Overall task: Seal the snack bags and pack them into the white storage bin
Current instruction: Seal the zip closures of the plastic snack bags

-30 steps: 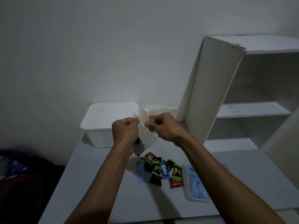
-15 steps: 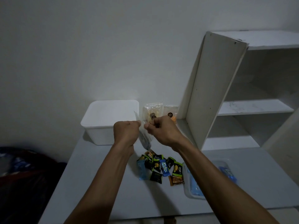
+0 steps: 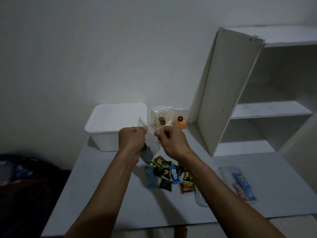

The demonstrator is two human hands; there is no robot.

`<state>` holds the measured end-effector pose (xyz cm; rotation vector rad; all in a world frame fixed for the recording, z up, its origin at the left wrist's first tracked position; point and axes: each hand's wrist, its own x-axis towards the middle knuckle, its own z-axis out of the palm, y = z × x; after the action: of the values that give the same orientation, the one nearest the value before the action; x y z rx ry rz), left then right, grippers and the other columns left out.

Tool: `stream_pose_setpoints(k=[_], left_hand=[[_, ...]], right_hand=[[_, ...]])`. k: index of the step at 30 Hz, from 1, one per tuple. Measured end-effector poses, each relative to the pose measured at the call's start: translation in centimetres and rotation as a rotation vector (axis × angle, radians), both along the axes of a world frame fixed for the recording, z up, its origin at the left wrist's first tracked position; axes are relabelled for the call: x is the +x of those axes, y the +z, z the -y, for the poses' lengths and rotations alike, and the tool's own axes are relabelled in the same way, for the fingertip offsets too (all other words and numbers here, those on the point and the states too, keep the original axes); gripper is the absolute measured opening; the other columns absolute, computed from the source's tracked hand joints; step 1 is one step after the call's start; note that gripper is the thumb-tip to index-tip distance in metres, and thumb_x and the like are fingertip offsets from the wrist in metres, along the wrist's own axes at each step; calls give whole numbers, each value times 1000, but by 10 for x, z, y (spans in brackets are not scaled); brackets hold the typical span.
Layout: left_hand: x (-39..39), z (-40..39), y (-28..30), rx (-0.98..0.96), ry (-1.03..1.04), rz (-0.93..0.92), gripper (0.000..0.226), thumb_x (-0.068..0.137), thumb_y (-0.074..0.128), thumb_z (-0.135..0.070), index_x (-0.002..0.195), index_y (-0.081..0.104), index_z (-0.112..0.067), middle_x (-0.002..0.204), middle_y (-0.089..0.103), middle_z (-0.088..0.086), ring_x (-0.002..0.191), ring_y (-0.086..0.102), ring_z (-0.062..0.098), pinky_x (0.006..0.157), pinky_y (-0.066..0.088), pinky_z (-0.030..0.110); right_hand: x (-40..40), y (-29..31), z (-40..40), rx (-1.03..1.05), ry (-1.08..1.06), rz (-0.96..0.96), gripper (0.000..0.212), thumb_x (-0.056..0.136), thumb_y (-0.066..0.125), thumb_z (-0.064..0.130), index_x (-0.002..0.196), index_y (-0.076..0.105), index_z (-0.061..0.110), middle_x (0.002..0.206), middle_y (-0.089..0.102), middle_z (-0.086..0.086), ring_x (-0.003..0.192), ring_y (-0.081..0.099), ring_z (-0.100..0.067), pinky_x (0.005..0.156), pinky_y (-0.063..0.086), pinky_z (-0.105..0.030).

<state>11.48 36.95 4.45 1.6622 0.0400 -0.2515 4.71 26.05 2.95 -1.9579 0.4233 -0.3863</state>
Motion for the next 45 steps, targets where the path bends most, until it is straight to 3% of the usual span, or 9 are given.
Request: stream_pose_setpoints(k=[4, 6, 9, 13, 18, 25, 30, 36, 45], left_hand=[[8, -9, -9, 14, 47, 154, 15, 91, 65, -29, 97, 68, -15, 92, 66, -3, 83, 60, 10, 66, 45, 21], [14, -15, -12, 5, -71, 232, 20, 92, 65, -27, 112, 66, -23, 98, 64, -5, 86, 59, 8, 67, 45, 16], [16, -18, -12, -28, -221, 290, 9, 90, 68, -23, 97, 72, -27, 89, 68, -12, 81, 61, 2, 69, 46, 14], [16, -11, -11, -113, -165, 264, 9, 85, 73, -18, 79, 72, -24, 70, 67, -17, 63, 57, -10, 63, 44, 13], [16, -2, -18, -209, -138, 118, 6, 83, 75, -20, 79, 72, -24, 65, 66, -20, 61, 57, -11, 84, 48, 28], [22, 32, -40, -192, -79, 124, 7, 79, 79, -16, 79, 74, -21, 69, 70, -13, 61, 60, -7, 68, 50, 18], [42, 79, -70, -144, -54, 58, 9, 79, 79, -14, 85, 75, -20, 79, 74, -7, 66, 65, -4, 79, 56, 25], [95, 160, -100, -105, -86, 12, 11, 80, 78, -15, 86, 76, -24, 82, 76, -6, 78, 69, 7, 82, 57, 32], [169, 260, -148, 29, -43, 91, 12, 81, 78, -15, 93, 77, -12, 73, 72, -7, 63, 66, 0, 64, 55, 19]], right_hand=[[-7, 16, 16, -149, 138, -26, 29, 100, 54, 21, 72, 58, 27, 69, 60, 13, 62, 54, 5, 58, 39, -13], [-11, 29, 28, -208, 219, -75, 26, 100, 55, 20, 75, 61, 24, 70, 61, 13, 59, 54, 7, 57, 38, -11], [-14, 44, 46, -238, 274, -125, 19, 98, 59, 22, 87, 69, 11, 76, 66, 7, 71, 60, -1, 64, 46, -21], [-20, 52, 59, -141, 260, -78, 23, 96, 60, 27, 94, 70, 7, 82, 68, -3, 71, 59, -9, 63, 49, -26], [-31, 17, 70, 0, 111, -10, 23, 88, 68, 35, 97, 67, 14, 93, 68, -3, 78, 62, -11, 62, 54, -25], [-19, -34, 85, 114, -155, 160, 14, 89, 71, 21, 86, 71, 7, 80, 70, -15, 66, 64, -16, 66, 58, -31], [7, -63, 130, 136, -261, 113, 16, 92, 68, 24, 86, 72, 10, 79, 72, -11, 74, 68, -23, 68, 58, -31], [57, -90, 203, 133, -390, 77, 15, 90, 69, 26, 82, 73, 13, 73, 72, -1, 69, 69, -13, 69, 60, -32], [142, -145, 297, 151, -484, 41, 10, 88, 72, 21, 79, 73, 18, 73, 72, -2, 71, 68, -21, 73, 59, -48]])
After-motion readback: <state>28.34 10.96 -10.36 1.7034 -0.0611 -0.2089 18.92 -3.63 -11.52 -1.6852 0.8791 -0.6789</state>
